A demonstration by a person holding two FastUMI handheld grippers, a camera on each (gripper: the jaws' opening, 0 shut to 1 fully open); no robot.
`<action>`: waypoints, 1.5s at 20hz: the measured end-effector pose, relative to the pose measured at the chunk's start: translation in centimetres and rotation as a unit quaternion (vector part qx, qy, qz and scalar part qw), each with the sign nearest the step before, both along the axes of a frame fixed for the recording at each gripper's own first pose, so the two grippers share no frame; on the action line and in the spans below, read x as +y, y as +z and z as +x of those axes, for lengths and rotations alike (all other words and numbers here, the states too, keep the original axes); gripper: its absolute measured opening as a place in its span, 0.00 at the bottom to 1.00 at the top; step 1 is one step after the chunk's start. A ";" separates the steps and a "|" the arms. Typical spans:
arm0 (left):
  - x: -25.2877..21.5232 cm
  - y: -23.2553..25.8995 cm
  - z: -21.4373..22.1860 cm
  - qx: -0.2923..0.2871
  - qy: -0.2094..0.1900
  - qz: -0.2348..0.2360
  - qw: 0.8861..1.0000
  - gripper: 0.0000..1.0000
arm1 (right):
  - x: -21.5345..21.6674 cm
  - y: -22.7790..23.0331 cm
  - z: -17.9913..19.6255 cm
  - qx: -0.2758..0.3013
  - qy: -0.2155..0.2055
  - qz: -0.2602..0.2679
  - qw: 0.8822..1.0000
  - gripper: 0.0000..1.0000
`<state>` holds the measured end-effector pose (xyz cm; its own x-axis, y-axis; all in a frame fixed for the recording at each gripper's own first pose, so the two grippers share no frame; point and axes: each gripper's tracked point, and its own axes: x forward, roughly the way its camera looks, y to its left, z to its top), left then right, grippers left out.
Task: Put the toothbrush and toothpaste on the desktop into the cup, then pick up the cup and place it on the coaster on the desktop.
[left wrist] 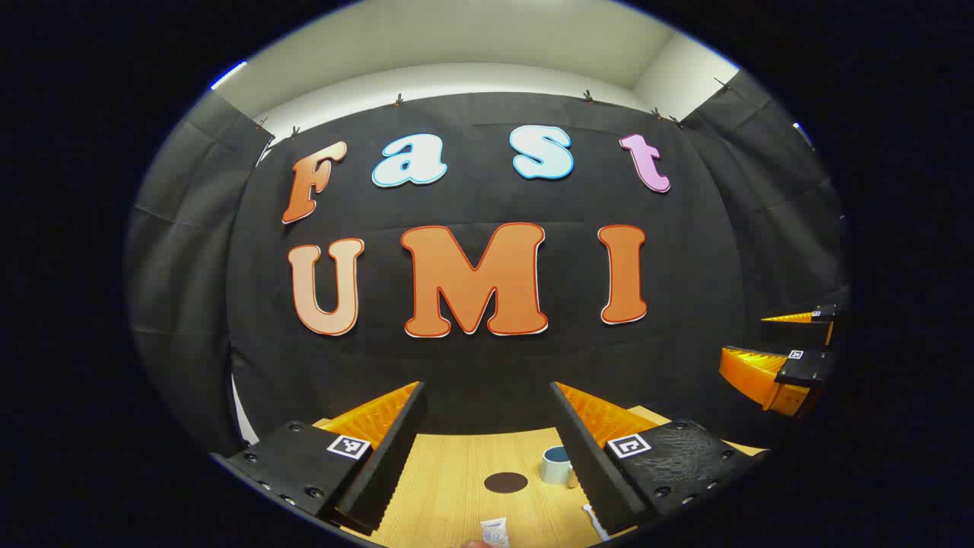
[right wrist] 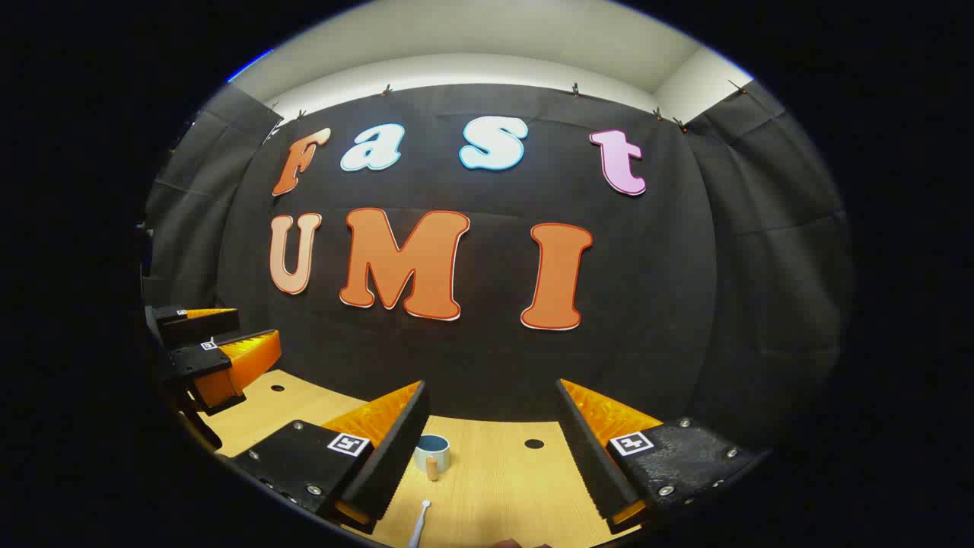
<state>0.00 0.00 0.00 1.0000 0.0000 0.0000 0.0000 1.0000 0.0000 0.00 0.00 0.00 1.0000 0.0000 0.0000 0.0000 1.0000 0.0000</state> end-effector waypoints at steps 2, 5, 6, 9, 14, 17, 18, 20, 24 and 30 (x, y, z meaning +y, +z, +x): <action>0.5 -0.1 0.7 -0.002 -0.001 0.000 1.000 0.97 | 0.3 0.1 0.3 0.000 -0.002 -0.006 1.000 0.99; 0.9 -0.2 1.4 0.000 -0.004 -0.003 1.000 0.97 | 0.9 0.0 0.8 0.005 0.000 -0.012 1.000 0.99; 0.9 -0.2 1.5 0.000 -0.004 -0.003 1.000 0.97 | 0.9 0.1 0.8 0.005 0.000 -0.013 1.000 0.99; 1.1 -0.4 1.8 0.000 -0.006 -0.003 1.000 0.97 | 1.2 0.1 1.0 0.007 0.001 -0.017 1.000 0.99; 1.5 -0.3 2.3 -0.004 -0.004 -0.003 1.000 0.97 | 1.7 -0.3 1.5 0.013 0.007 -0.017 1.000 0.99; 1.6 -0.4 2.4 -0.003 -0.004 -0.005 1.000 0.97 | 2.3 -0.5 1.8 0.016 0.016 -0.017 1.000 0.99; 1.9 -0.4 2.5 -0.002 -0.002 -0.005 1.000 0.98 | 2.5 -0.7 2.0 0.018 0.018 -0.019 0.999 0.99; 2.1 -0.4 2.6 -0.002 0.000 -0.005 1.000 0.97 | 3.0 -1.3 2.1 0.024 0.025 -0.021 0.999 0.99; 2.7 -0.4 2.7 -0.004 0.005 -0.006 1.000 0.97 | 3.8 -3.5 2.5 0.050 0.036 -0.017 0.998 0.99; 3.5 0.6 3.1 -0.015 0.010 0.002 1.000 0.98 | 5.5 -7.8 3.4 0.097 0.063 -0.028 0.993 0.99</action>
<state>3.07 3.52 0.62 0.9993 0.0206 0.0305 -0.0207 0.9998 0.0035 3.40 5.54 -7.79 0.9733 0.1189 -0.1962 -0.1298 0.9906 -0.0437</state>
